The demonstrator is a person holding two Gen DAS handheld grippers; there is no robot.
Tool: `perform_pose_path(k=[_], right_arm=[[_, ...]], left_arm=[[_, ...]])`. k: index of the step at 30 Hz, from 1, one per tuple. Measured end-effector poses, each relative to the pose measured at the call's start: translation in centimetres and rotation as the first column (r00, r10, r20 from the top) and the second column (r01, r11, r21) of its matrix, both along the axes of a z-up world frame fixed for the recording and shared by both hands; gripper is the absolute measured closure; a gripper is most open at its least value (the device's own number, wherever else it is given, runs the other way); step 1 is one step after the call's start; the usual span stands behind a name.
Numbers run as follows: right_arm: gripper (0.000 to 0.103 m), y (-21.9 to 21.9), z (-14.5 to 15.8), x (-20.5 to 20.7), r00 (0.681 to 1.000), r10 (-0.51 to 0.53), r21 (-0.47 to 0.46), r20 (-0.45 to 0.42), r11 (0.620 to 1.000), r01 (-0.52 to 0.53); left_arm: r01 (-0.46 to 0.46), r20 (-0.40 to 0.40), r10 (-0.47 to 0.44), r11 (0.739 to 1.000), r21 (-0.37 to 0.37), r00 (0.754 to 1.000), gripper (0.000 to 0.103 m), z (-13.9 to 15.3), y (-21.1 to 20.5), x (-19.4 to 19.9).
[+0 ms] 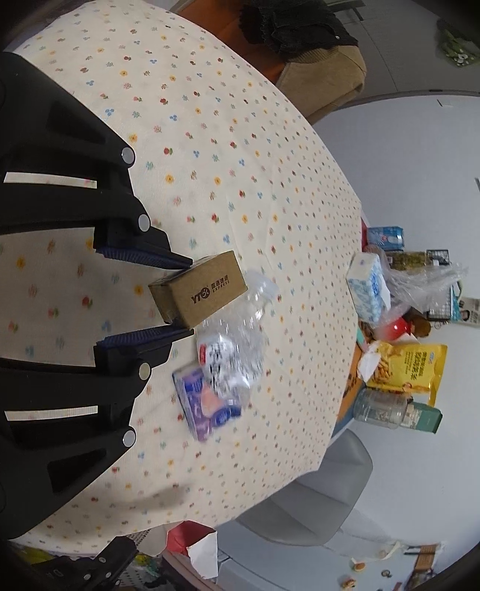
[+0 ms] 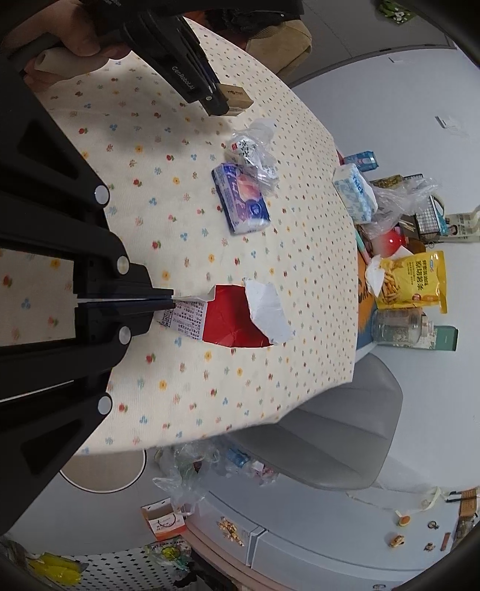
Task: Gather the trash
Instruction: 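Grasp the small brown cardboard box with the left gripper, then carry the tissue box and brown box in both grippers to the bin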
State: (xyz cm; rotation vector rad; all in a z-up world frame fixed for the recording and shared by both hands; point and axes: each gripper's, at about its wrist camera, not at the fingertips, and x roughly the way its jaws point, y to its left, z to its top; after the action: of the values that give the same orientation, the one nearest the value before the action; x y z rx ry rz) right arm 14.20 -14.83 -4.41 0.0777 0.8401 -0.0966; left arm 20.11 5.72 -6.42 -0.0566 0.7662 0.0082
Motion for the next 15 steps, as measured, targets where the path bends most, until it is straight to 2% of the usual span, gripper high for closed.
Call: perform_pose_path(k=[15], right_arm=[[0.101,-8.0,3.2,-4.0,0.990,-0.123,0.016,0.072,0.992,0.122]], left_arm=[[0.143,0.045,-0.144,0.989,0.027,0.989,0.072,2.8,-9.9,-2.2]])
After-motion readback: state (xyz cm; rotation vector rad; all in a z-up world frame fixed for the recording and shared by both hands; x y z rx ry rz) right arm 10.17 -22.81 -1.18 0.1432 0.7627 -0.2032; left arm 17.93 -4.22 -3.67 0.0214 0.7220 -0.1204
